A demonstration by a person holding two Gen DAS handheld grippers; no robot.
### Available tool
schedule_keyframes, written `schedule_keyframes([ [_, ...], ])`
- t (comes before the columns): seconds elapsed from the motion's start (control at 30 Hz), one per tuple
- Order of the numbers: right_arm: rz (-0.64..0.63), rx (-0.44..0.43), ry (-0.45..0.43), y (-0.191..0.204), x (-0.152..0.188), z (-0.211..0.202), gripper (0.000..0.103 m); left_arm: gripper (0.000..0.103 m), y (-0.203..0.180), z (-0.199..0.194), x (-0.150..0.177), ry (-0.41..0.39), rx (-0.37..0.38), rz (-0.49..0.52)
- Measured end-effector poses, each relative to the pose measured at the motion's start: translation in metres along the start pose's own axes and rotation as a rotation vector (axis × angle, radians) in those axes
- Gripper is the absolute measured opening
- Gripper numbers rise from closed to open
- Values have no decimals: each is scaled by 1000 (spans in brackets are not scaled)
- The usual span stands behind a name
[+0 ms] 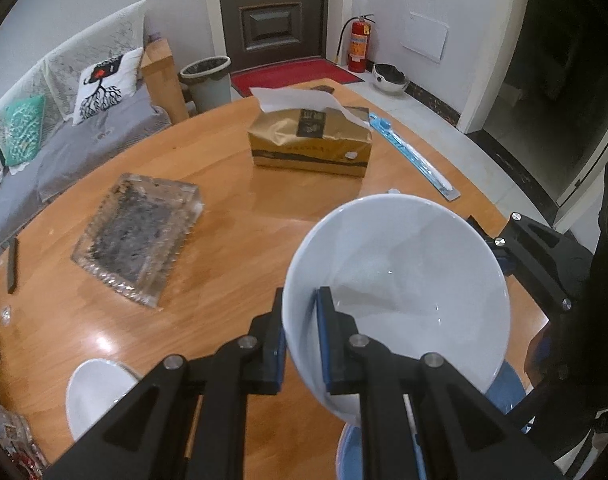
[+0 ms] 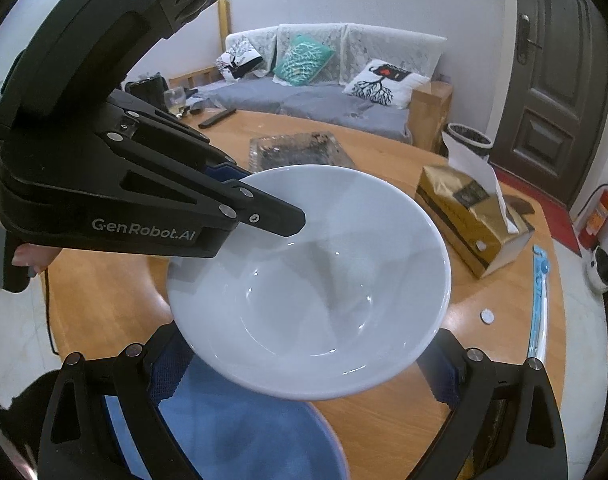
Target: Organize plates and bowls
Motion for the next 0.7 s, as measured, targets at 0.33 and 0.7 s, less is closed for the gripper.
schedule_keyframes([
  [0.33, -42, -16, -21, 46, -16, -4, 94, 11, 26, -38, 24, -27, -35, -34],
  [0.7, -92, -51, -11, 93, -31, 11, 94, 11, 68, -65, 60, -41, -64, -92],
])
Point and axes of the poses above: each gripper's, at about its wrist camera, not at the fingertips, and z roughly the way its jaws point, y to its left, x to its underside, the point moved 4 cm from there along z, roughly the way its jaws point, and after that the axes turned 12 degrees about z, right-handed, at the moved point
